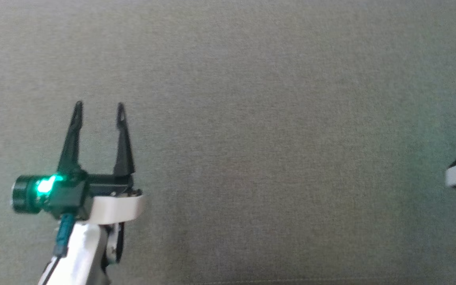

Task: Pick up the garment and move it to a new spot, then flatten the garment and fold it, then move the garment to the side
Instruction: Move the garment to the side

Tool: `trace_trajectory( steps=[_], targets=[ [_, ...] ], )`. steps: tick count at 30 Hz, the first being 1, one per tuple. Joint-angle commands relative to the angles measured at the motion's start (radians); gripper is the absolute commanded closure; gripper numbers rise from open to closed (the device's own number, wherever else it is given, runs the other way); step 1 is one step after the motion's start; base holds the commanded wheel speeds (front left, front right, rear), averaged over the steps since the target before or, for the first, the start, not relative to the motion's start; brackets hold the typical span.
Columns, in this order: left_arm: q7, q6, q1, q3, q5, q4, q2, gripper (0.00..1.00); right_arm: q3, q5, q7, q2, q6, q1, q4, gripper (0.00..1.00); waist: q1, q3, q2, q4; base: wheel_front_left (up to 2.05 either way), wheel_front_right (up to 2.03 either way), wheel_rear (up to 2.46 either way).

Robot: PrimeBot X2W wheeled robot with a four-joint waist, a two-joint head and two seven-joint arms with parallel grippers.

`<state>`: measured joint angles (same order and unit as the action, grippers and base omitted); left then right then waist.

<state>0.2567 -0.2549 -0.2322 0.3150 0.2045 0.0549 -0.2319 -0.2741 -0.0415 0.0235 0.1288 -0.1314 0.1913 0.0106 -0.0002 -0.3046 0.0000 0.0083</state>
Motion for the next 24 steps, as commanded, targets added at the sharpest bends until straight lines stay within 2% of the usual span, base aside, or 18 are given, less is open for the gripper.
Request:
trace_trajectory(
  steps=[1,8,15,24],
  targets=[
    [0.005,0.002,0.002,-0.059,-0.008,-0.031,-0.023,0.0,0.033,-0.011,-0.005,-0.001,0.001,-0.01,0.063,0.0,0.0002,0.027,0.0,0.023,0.0,0.0,0.0],
    [0.005,0.041,0.097,-0.142,0.005,0.043,-0.024,0.0,0.157,-0.049,-0.021,-0.06,0.001,-0.113,0.148,0.0,0.0002,0.095,0.0,0.042,0.0,0.0,0.0],
    [0.005,0.07,0.175,-0.15,0.013,0.114,-0.033,0.0,0.235,-0.07,-0.022,-0.075,0.001,-0.202,0.144,0.0,0.0002,0.167,0.0,0.021,0.0,0.0,0.0],
    [-0.003,0.078,0.27,-0.148,0.04,0.144,-0.034,0.0,0.286,-0.116,-0.015,-0.078,0.001,-0.296,0.138,0.0,0.0002,0.262,0.0,-0.001,0.0,0.0,0.0]
  ],
)
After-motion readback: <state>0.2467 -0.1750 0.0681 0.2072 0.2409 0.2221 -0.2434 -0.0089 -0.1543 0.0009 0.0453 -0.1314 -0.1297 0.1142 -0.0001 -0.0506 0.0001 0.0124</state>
